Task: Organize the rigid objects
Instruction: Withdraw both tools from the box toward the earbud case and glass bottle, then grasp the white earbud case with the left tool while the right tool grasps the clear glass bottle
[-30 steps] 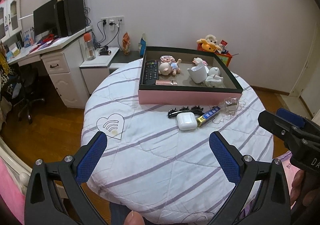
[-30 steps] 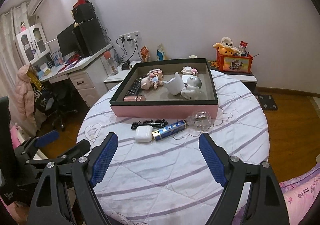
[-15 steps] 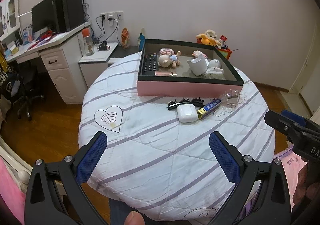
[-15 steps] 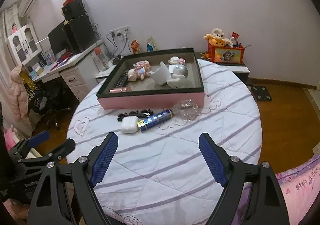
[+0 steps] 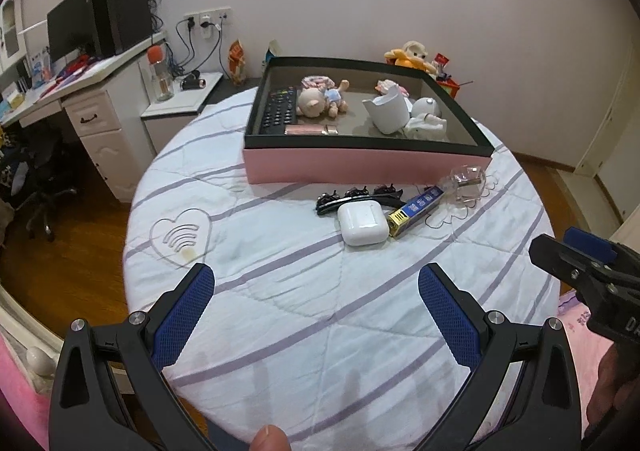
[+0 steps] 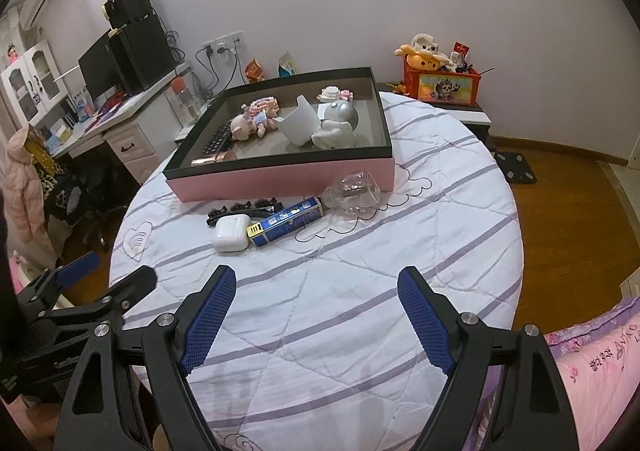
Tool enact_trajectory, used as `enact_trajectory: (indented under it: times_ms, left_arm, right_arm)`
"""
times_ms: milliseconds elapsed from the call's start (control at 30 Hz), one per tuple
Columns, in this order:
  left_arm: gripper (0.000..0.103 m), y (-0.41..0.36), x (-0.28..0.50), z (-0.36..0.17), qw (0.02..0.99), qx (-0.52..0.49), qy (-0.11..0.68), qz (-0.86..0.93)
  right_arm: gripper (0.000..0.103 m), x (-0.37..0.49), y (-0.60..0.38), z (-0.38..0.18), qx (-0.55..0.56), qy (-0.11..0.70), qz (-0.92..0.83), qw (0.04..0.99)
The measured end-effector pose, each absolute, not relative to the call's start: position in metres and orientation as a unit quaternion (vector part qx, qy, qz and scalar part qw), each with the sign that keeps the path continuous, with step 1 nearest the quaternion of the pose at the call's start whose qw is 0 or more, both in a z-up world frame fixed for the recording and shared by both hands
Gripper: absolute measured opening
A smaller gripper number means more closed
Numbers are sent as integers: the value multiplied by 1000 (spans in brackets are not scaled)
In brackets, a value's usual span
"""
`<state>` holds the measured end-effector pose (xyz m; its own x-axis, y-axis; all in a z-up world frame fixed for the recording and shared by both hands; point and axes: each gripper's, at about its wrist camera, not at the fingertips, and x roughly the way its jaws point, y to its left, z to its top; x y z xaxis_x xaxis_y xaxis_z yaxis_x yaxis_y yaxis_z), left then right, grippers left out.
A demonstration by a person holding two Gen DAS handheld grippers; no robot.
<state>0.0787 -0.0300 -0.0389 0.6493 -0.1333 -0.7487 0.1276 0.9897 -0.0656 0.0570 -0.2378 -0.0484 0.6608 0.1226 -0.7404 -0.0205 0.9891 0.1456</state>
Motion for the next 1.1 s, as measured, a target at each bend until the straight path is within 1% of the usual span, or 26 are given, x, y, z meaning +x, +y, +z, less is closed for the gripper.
enact_trajectory:
  times_ms: [500, 800, 1100]
  left_arm:
    - [103, -48, 127, -68, 897, 6, 435, -76]
    - [103, -60, 158, -104, 884, 7, 461, -70]
    - [102, -60, 169, -112, 890, 3, 453, -58]
  right_arm:
    - [84, 93, -254, -63, 70, 428, 26, 901]
    - [84, 115, -260, -75, 73, 442, 20, 894]
    - [84, 133, -267, -90, 78, 458, 17, 885]
